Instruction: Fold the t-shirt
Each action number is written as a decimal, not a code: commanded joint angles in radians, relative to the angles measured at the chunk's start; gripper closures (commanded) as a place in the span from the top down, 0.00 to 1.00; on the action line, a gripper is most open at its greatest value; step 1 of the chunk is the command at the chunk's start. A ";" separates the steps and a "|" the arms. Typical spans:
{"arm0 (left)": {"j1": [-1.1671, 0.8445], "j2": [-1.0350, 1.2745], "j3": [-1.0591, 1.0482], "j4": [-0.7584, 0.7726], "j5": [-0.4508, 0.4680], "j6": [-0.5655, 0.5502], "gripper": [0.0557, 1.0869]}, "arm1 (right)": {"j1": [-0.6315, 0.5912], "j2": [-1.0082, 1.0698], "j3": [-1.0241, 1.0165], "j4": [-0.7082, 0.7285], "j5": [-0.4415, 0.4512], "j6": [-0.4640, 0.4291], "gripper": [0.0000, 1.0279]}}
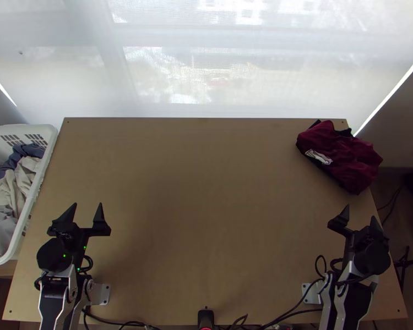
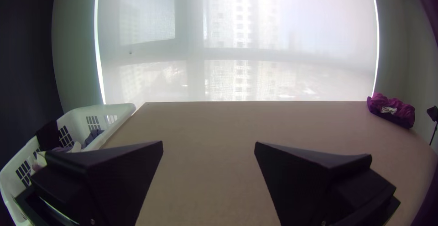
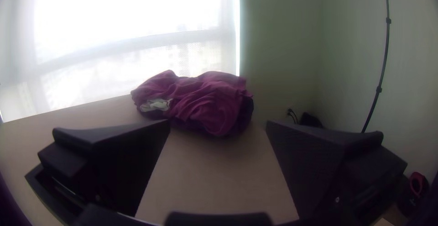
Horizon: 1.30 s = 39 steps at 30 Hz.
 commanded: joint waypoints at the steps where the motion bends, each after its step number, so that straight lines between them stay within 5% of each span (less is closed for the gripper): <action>1: 0.000 0.000 0.000 0.000 -0.002 0.000 0.95 | 0.000 0.000 0.000 0.000 0.000 0.000 0.95; 7: 0.002 0.000 0.000 0.000 -0.002 0.000 0.95 | 0.004 0.000 0.000 0.000 -0.003 -0.002 0.95; 13: 0.000 0.000 0.000 0.000 -0.002 0.000 0.95 | 0.142 0.000 0.000 0.000 -0.005 0.000 0.95; 34: 0.000 0.000 0.000 0.000 0.000 0.000 0.95 | 0.128 -0.003 0.003 0.012 -0.031 0.049 0.95; 39: 0.000 0.000 0.000 0.000 0.000 0.000 0.95 | 0.126 0.000 0.002 -0.002 -0.029 -0.026 0.95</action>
